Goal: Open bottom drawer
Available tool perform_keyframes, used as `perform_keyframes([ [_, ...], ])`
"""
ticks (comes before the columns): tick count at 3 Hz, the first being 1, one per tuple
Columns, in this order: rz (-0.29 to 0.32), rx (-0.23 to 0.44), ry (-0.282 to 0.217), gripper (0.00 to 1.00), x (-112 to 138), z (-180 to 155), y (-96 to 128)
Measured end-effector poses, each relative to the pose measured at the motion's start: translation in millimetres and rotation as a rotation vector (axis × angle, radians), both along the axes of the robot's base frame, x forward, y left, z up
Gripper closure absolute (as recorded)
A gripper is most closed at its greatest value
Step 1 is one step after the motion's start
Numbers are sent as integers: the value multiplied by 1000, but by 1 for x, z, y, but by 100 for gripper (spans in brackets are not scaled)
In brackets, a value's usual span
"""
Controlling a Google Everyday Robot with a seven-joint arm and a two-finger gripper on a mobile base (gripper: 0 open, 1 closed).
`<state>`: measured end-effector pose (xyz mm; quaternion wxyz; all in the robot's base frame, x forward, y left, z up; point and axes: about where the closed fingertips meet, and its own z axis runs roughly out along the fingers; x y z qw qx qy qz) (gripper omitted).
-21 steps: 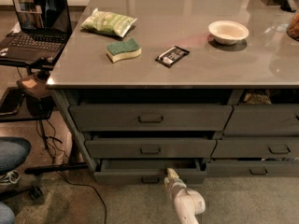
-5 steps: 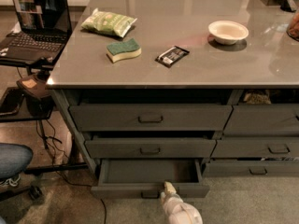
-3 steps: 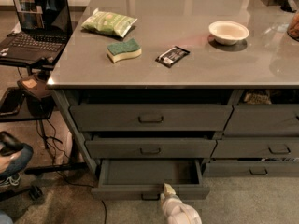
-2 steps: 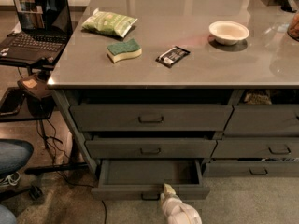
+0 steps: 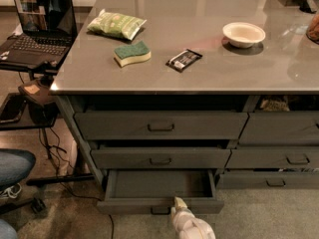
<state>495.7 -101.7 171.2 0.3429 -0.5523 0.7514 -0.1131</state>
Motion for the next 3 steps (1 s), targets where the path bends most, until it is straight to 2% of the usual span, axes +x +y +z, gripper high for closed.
perform_keyframes([
  [3, 27, 26, -11, 100, -10, 4, 17],
])
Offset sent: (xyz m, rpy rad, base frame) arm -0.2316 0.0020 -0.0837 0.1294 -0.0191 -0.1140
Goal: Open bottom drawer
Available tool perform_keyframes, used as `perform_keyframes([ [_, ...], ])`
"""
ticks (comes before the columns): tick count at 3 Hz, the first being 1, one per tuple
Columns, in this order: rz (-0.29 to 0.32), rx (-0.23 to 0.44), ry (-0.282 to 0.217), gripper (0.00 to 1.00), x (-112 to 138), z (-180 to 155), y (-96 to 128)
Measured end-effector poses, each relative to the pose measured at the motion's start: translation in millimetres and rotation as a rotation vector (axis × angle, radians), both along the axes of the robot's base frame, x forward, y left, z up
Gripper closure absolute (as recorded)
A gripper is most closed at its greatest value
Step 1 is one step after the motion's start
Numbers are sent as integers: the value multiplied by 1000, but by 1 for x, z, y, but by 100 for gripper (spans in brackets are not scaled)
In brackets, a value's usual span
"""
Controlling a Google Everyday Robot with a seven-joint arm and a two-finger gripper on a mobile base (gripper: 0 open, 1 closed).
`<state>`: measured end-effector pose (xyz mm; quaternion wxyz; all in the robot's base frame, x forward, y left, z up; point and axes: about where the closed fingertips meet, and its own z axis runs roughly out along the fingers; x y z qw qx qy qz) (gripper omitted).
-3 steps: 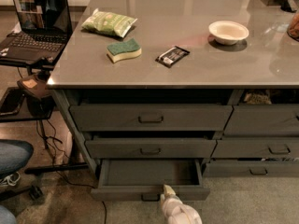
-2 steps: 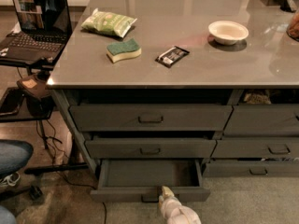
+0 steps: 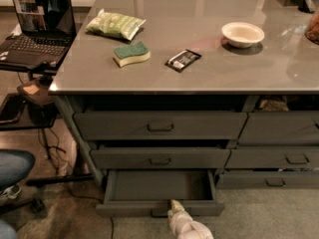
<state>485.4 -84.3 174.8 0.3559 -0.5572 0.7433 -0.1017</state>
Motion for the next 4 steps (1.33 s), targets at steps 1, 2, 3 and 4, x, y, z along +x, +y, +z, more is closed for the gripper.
perform_keyframes([
  [1, 0, 0, 0, 100, 1, 1, 0],
  [2, 13, 17, -2, 100, -6, 1, 9],
  [3, 13, 17, -3, 100, -6, 1, 9],
  [4, 19, 19, -9, 100, -10, 1, 10],
])
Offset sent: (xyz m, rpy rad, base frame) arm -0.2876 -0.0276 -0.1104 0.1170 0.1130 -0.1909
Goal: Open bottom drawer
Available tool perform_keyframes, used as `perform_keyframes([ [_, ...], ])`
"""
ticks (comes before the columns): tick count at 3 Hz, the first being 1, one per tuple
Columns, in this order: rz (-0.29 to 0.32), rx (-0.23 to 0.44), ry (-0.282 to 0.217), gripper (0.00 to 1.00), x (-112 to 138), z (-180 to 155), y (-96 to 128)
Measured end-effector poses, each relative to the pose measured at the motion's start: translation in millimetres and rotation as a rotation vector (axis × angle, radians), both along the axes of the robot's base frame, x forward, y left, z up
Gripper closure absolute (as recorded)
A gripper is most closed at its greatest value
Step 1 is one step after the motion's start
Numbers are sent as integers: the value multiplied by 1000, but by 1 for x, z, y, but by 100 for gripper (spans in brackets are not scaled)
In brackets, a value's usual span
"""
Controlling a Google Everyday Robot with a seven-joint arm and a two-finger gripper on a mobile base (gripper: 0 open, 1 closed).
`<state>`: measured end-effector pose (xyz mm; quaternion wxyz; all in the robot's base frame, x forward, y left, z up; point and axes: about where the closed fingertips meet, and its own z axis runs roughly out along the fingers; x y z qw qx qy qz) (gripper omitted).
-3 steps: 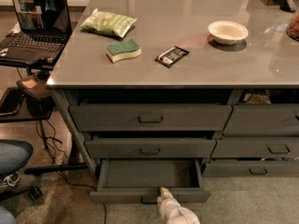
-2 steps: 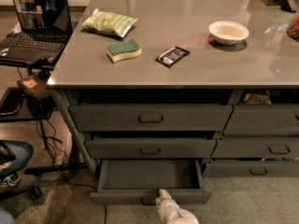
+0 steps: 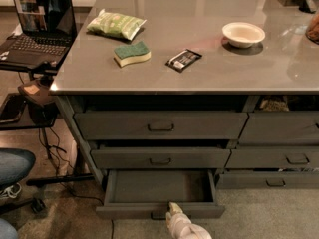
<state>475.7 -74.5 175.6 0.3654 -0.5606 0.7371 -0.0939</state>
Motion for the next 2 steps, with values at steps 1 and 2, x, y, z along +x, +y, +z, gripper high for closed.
perform_keyframes([
  [1, 0, 0, 0, 100, 0, 1, 0],
  [2, -3, 3, -5, 100, -5, 0, -1],
])
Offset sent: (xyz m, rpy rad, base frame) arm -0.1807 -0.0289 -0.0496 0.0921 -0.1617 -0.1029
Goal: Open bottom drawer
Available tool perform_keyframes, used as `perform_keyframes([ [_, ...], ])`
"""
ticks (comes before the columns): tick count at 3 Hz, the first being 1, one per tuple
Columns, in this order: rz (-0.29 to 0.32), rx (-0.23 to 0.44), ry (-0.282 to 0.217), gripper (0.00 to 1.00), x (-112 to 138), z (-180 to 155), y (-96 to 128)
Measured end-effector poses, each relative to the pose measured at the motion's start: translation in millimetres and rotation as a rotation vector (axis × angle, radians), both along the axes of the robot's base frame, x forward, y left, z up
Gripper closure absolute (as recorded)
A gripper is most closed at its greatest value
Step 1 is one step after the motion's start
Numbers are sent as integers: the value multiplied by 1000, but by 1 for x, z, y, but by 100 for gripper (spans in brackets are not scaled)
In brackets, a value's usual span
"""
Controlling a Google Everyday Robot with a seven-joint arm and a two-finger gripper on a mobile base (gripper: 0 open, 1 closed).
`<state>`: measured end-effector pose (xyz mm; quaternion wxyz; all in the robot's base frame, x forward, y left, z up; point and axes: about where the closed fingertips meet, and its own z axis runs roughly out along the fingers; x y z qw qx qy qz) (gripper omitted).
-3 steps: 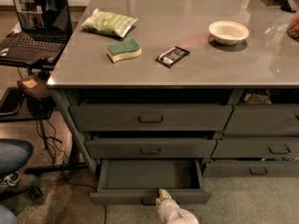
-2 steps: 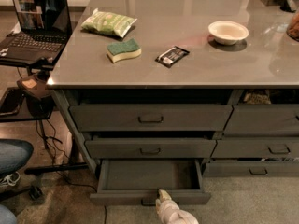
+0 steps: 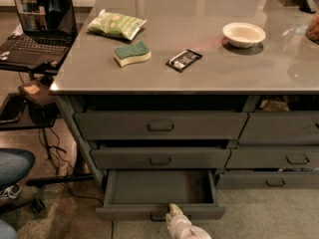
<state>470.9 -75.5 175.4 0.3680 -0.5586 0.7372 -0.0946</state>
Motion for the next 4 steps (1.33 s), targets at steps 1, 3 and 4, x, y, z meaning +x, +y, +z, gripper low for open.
perform_keyframes([
  [1, 0, 0, 0, 100, 0, 1, 0],
  [3, -7, 4, -1, 100, -7, 1, -1],
  [4, -15, 8, -1, 100, -13, 0, -3],
])
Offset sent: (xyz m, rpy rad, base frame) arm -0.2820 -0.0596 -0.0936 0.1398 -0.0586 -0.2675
